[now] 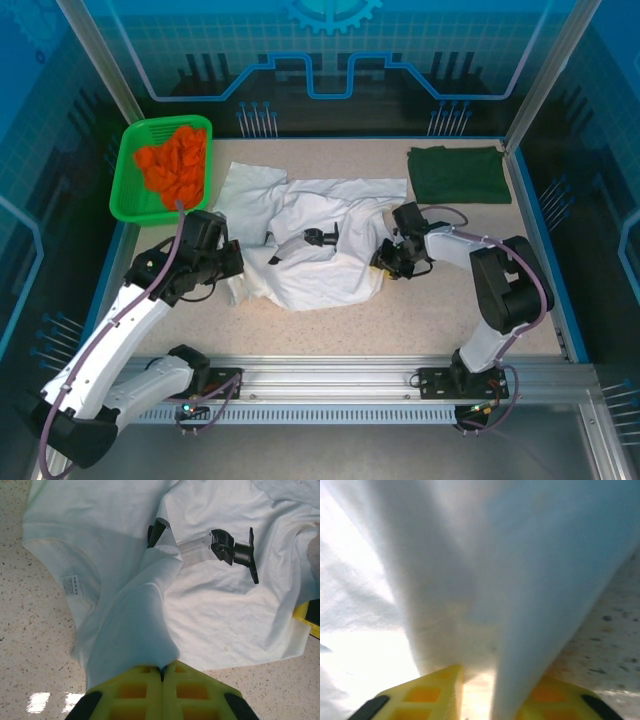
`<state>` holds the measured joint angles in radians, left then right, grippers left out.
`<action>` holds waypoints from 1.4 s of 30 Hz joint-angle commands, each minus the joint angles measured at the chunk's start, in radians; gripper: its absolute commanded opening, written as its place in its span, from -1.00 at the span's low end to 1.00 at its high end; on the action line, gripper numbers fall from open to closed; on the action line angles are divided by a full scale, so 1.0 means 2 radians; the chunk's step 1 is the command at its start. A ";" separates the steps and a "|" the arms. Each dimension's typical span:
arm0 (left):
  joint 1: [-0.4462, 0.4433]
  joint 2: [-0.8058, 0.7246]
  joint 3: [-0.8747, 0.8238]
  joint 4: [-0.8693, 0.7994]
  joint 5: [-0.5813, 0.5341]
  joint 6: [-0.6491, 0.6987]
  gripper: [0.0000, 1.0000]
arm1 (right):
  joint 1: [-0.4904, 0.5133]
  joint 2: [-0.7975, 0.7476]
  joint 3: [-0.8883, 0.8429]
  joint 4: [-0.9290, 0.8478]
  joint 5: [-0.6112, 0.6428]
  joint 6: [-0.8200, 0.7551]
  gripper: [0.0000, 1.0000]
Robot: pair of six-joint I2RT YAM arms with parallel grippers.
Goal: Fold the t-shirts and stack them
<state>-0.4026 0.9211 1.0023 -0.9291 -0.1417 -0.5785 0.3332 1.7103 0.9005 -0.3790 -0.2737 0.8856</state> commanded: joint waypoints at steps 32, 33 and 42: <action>0.004 -0.037 -0.064 -0.039 0.019 -0.023 -1.00 | -0.009 -0.083 -0.008 -0.152 0.081 -0.072 -0.58; 0.004 -0.029 -0.061 -0.039 0.023 -0.022 -1.00 | -0.009 -0.077 -0.008 -0.139 0.071 -0.072 -0.51; 0.003 -0.018 -0.049 -0.030 0.027 -0.024 -0.99 | -0.004 -0.028 0.004 -0.089 0.047 -0.056 -0.25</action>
<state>-0.4019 0.8894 0.8715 -0.9939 -0.1074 -0.6044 0.3244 1.6226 0.8917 -0.5934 -0.1429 0.7593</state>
